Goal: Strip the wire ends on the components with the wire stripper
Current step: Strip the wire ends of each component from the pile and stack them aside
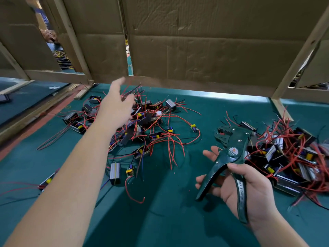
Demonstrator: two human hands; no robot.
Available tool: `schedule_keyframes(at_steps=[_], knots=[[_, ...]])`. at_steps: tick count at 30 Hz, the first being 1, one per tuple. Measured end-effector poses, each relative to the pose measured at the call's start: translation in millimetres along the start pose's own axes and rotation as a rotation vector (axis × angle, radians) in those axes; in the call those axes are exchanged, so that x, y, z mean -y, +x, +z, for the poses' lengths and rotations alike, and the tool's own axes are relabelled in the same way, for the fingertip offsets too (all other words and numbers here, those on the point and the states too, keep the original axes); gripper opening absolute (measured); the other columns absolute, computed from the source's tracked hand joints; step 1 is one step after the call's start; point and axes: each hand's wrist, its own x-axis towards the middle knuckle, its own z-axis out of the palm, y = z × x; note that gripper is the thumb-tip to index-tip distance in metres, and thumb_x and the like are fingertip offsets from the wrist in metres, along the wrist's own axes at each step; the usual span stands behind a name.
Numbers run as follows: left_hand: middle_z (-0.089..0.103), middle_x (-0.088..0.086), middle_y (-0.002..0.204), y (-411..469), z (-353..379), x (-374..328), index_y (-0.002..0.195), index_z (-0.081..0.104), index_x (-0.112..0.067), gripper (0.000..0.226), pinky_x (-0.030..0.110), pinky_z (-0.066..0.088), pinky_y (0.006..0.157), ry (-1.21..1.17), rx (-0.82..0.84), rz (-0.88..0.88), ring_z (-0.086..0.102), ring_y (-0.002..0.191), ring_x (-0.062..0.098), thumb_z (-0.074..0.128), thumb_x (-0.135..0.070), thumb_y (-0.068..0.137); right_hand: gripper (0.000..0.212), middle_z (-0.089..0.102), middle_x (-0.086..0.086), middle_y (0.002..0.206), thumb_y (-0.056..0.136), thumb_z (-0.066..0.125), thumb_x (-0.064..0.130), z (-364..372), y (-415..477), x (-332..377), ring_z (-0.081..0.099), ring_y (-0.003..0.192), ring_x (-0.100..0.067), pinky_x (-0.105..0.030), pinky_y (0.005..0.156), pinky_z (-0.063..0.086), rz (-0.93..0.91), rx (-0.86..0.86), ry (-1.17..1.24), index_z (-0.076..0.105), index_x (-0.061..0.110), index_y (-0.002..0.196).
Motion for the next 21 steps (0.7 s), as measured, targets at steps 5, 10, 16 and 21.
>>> schedule_keyframes(at_steps=[5,10,16,21], knots=[[0.046,0.015,0.123,6.6,-4.6,32.4,0.129,0.048,-0.032,0.033,0.047,0.048,0.089,0.722,0.2,-0.097,0.055,0.1,0.037,0.032,-0.044,0.102,0.063,0.063,-0.014,0.126,0.069,0.044,0.018,1.6,0.0,-0.5,0.063,0.065,-0.045,-0.057,0.063,0.052,0.004,0.0,-0.008,0.051,0.004,0.13],[0.03,0.012,0.136,-3.3,10.2,49.0,0.095,0.061,-0.019,0.077,0.04,0.044,0.082,0.913,0.328,-0.268,0.053,0.109,0.038,0.033,-0.087,0.074,0.063,0.063,-0.015,0.125,0.069,0.044,0.018,1.8,-0.3,-0.3,0.063,0.064,-0.045,-0.056,0.062,0.052,0.003,-0.002,-0.012,0.052,0.004,0.129],[0.059,0.008,0.082,4.6,6.9,54.4,0.074,0.066,-0.015,0.047,0.033,0.044,0.067,0.611,0.207,0.027,0.059,0.074,0.028,0.039,-0.042,0.101,0.063,0.062,-0.015,0.127,0.069,0.043,0.017,0.6,0.3,-1.5,0.063,0.065,-0.046,-0.057,0.063,0.052,0.01,0.004,-0.011,0.051,0.004,0.13],[0.07,-0.005,0.084,-3.3,0.5,31.2,0.082,0.073,-0.03,0.048,0.021,0.04,0.067,0.065,0.119,0.156,0.059,0.074,0.01,0.032,-0.045,0.102,0.062,0.062,-0.015,0.126,0.069,0.043,0.017,0.3,0.7,-1.9,0.063,0.065,-0.046,-0.055,0.059,0.054,0.013,0.008,0.001,0.051,0.003,0.13]])
